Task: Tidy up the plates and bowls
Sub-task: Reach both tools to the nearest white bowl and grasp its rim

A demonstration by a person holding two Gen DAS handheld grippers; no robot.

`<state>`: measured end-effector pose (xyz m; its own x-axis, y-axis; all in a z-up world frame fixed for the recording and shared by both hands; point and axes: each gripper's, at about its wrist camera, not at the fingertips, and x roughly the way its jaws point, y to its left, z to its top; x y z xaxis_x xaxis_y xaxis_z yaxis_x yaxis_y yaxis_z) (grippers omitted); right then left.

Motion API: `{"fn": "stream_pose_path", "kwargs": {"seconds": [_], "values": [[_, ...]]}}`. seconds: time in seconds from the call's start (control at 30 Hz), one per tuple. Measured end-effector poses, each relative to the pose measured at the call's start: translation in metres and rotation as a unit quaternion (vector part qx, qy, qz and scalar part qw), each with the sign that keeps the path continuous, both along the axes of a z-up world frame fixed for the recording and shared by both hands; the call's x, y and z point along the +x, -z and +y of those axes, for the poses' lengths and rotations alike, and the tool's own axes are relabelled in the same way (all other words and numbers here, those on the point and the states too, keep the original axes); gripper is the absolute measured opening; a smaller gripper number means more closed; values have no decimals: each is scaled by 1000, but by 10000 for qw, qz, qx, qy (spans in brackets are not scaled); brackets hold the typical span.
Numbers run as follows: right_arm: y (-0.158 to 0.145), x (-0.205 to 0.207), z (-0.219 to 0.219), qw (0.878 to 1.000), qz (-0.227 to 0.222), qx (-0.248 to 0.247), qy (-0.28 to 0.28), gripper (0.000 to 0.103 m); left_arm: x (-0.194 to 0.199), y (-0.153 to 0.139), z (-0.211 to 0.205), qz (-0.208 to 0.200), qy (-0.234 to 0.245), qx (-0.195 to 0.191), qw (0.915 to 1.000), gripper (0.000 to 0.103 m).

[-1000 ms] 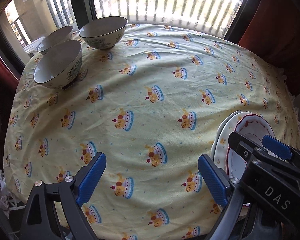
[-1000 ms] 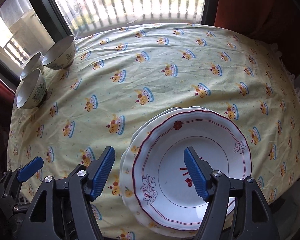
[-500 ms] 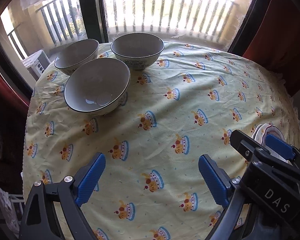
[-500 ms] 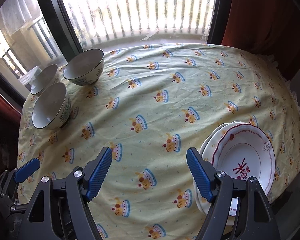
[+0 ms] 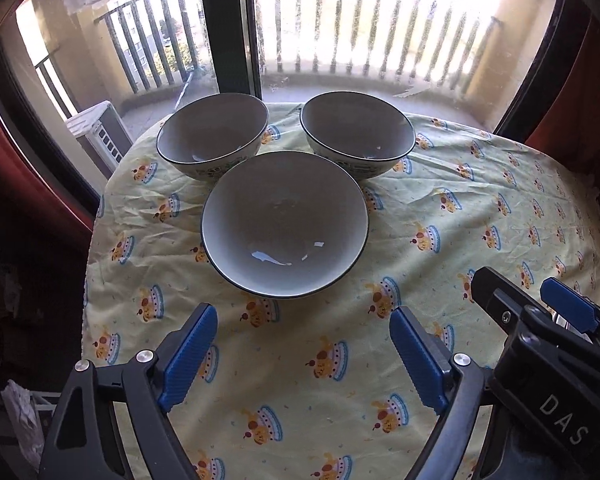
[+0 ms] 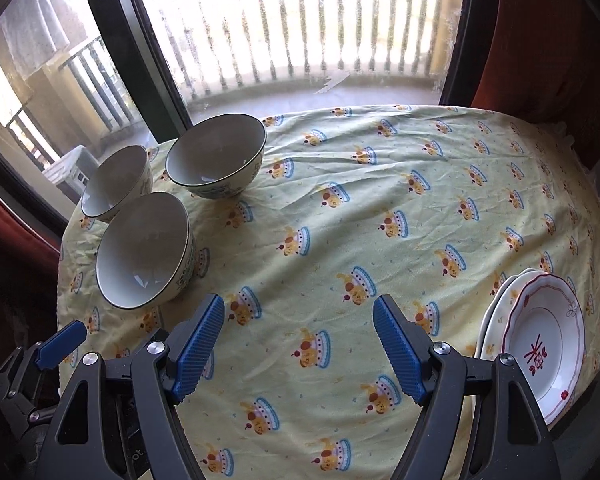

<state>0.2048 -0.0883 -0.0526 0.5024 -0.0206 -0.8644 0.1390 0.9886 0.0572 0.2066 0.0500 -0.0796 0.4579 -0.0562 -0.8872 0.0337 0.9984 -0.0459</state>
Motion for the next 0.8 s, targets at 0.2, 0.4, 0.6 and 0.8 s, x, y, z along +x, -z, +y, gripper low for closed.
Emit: {"fn": "stream_pose_path", "kwargs": {"seconds": [0.2, 0.4, 0.6, 0.8], "values": [[10, 35, 23, 9993, -94, 92, -344, 80, 26, 10, 25, -98, -224, -3, 9997, 85], [11, 65, 44, 9993, -216, -41, -304, 80, 55, 17, 44, -127, -402, -31, 9991, 84], [25, 93, 60, 9997, -108, 19, -222, 79, 81, 33, 58, -6, -409, -23, 9992, 77], [41, 108, 72, 9999, 53, 67, -150, 72, 95, 46, 64, 117, -358, -30, 9993, 65]]}}
